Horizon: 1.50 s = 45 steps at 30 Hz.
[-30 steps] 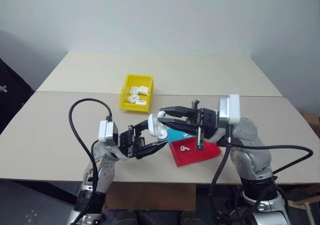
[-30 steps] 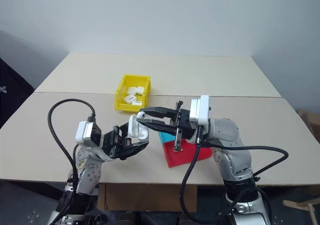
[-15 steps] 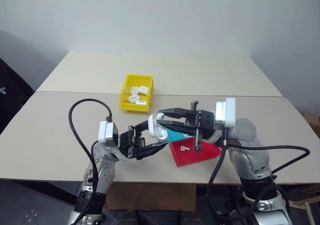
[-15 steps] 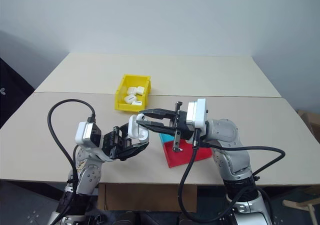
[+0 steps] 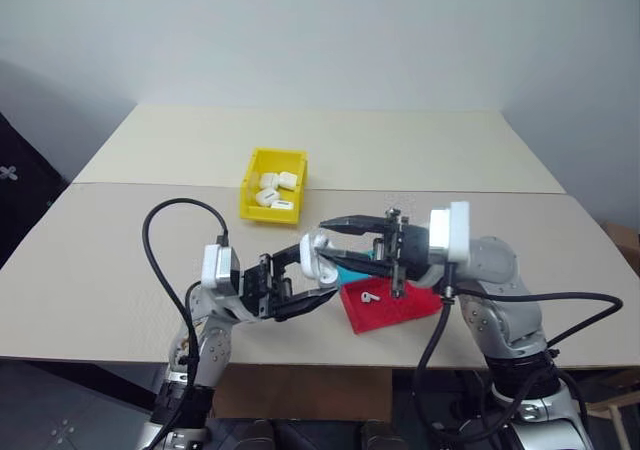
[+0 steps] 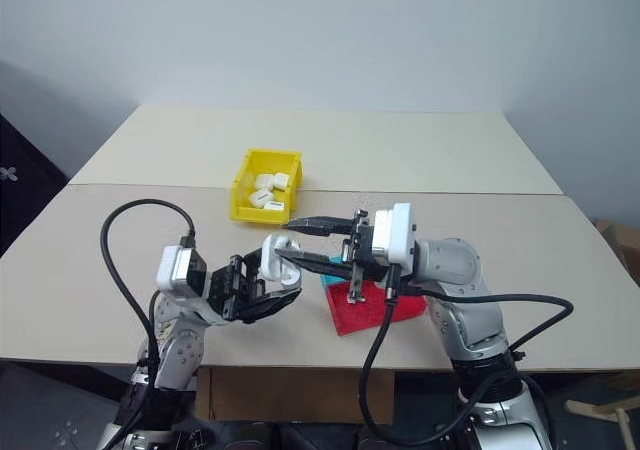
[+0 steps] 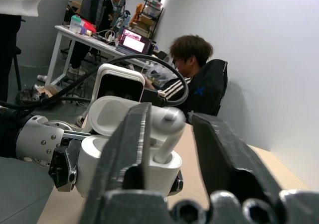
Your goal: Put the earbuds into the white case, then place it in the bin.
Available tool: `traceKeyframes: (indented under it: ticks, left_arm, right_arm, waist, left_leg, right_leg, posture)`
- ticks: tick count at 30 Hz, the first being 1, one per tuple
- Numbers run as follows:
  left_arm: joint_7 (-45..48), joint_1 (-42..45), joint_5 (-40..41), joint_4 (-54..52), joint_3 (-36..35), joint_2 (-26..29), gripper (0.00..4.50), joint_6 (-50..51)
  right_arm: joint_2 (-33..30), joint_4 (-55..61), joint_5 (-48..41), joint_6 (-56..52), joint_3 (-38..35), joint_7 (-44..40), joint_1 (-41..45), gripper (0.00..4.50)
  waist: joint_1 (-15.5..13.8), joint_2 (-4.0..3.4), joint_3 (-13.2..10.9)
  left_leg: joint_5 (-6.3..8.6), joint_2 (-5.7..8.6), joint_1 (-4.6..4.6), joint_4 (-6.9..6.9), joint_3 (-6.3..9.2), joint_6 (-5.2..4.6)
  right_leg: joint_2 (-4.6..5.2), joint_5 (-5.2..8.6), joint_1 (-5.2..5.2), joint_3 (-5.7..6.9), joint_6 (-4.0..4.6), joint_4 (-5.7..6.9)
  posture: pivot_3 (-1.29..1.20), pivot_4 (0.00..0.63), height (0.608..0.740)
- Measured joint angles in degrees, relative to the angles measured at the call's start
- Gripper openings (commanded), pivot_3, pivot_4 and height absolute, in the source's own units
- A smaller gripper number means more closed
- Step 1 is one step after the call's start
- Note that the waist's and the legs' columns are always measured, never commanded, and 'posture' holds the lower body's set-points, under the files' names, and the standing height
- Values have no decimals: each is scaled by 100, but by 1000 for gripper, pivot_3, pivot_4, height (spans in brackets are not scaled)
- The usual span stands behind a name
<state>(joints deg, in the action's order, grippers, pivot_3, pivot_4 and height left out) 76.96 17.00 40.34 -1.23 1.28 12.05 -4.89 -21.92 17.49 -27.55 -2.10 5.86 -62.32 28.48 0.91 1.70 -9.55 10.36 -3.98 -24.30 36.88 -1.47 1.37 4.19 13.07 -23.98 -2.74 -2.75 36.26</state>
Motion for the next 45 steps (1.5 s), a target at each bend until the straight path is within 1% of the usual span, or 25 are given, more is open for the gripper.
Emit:
traceKeyframes:
  ticks: [8,11,13,15,16,17,18,19,21,23,24,26,29,31,35,41,45]
  left_arm:
    - [57,1,-107,101,1,-12,2764,-30]
    - [161,17,-196,182,-37,75,2764,-169]
    - [383,13,-213,306,-119,314,2764,-299]
    - [633,-21,-260,485,-257,577,2764,-525]
    - [735,-90,-297,559,-336,678,2764,-662]
    - [807,-224,-331,609,-412,770,2764,-793]
    - [849,-348,-363,660,-472,826,2764,-895]
    - [868,-486,-399,683,-531,866,2764,-955]
    - [843,-728,-434,681,-611,895,2764,-1040]
    - [746,-933,-442,607,-653,889,2764,-1148]
    - [686,-1025,-446,526,-662,872,2764,-1152]
    - [460,-1279,-455,227,-653,831,2764,-1150]
    - [191,-1488,-500,-64,-619,750,2764,-1160]
    - [-6,-1602,-580,-165,-604,685,2764,-1183]
    - [-295,-1802,-719,-393,-452,562,2764,-1228]
    - [-635,-1980,-839,-614,-367,535,2764,-1261]
    - [-754,-2036,-872,-691,-368,573,2764,-1271]
  right_arm:
    - [-182,3,103,167,55,-34,-20,2603]
    - [-497,25,-90,-225,20,-53,53,2603]
    - [-1004,23,-314,-1016,-73,54,391,2603]
    - [-1537,-108,-379,-1723,-168,36,956,2603]
    - [-1834,-339,-283,-2035,-87,-57,1334,2603]
    - [-2172,-672,-44,-2305,133,-206,1782,2603]
    - [-2403,-987,195,-2478,276,-318,2078,2603]
    - [-2518,-1264,432,-2559,407,-430,2304,2603]
    - [-2582,-1902,1111,-2397,979,-712,2721,2603]
    - [-2444,-2543,1782,-2060,1627,-1013,3042,2603]
    - [-2350,-2805,2085,-1889,1895,-1111,3165,2603]
    - [-2090,-3472,2784,-1298,2500,-1342,3536,2603]
    - [-1785,-4229,3377,-243,2927,-1714,3842,2603]
    - [-1562,-4647,3694,20,3108,-1903,4039,2603]
    - [-1100,-5207,4116,26,3276,-2132,4274,2603]
    - [-487,-5938,4720,-353,3420,-2154,4330,2603]
    - [-402,-6086,4933,-514,3420,-2168,4330,2603]
  waist:
    - [-11,0,0]
    - [-12,0,0]
    - [7,0,0]
    - [22,-1,0]
    - [30,-2,0]
    - [45,-5,1]
    - [42,-4,1]
    - [30,-4,1]
    - [28,-4,1]
    - [27,-5,1]
    - [24,-5,0]
    - [38,-7,-1]
    - [10,-8,-1]
    - [-4,-9,-2]
    - [-2,-9,-1]
    - [-1,-10,-1]
    - [-10,-11,-2]
  left_leg:
    - [0,1,-1,0,0,0]
    - [0,1,-2,0,-1,0]
    - [0,0,-3,-1,-6,0]
    - [0,-2,2,-3,-6,-1]
    - [0,-2,1,-6,-7,-1]
    - [0,-3,2,-6,-12,-1]
    - [0,-3,1,-8,-12,-1]
    - [1,-4,-1,-10,-12,-1]
    - [3,-4,-6,-13,-16,-4]
    - [3,-4,-10,-13,-17,-4]
    - [3,-4,-14,-13,-17,-4]
    - [3,-4,-15,-12,-18,-4]
    - [2,-4,-14,-12,-18,-4]
    - [2,-3,-14,-11,-21,-3]
    - [2,-5,-11,-11,-21,-3]
    - [2,-6,-9,-11,-21,-3]
    - [2,-6,-10,-11,-21,-3]
  right_leg:
    - [1,0,1,0,0,-2]
    - [3,-3,0,0,5,-2]
    - [2,-8,-7,-3,13,-1]
    - [0,-4,-9,-3,20,1]
    - [1,1,-9,-4,30,-2]
    - [3,16,-13,-6,56,-3]
    - [4,19,-14,-5,61,-4]
    - [4,21,-15,-4,63,-8]
    - [5,22,-20,-5,61,-6]
    - [6,15,-25,-5,46,-3]
    - [5,2,-29,-5,24,-3]
    - [5,0,-31,-6,21,-1]
    - [5,-1,-29,-5,20,-1]
    - [7,-2,-27,-5,19,-2]
    - [4,-3,-27,-5,20,3]
    - [4,-4,-28,-5,22,6]
    - [4,-3,-28,-4,22,6]
  posture:
    - [0,150,740]
    - [0,150,740]
    - [0,150,740]
    - [0,150,740]
    - [0,150,740]
    - [0,150,740]
    - [0,150,740]
    - [0,150,740]
    - [0,150,740]
    - [0,150,740]
    - [0,150,740]
    - [0,150,740]
    - [0,150,740]
    - [0,150,740]
    - [0,150,740]
    - [0,150,740]
    - [0,150,740]
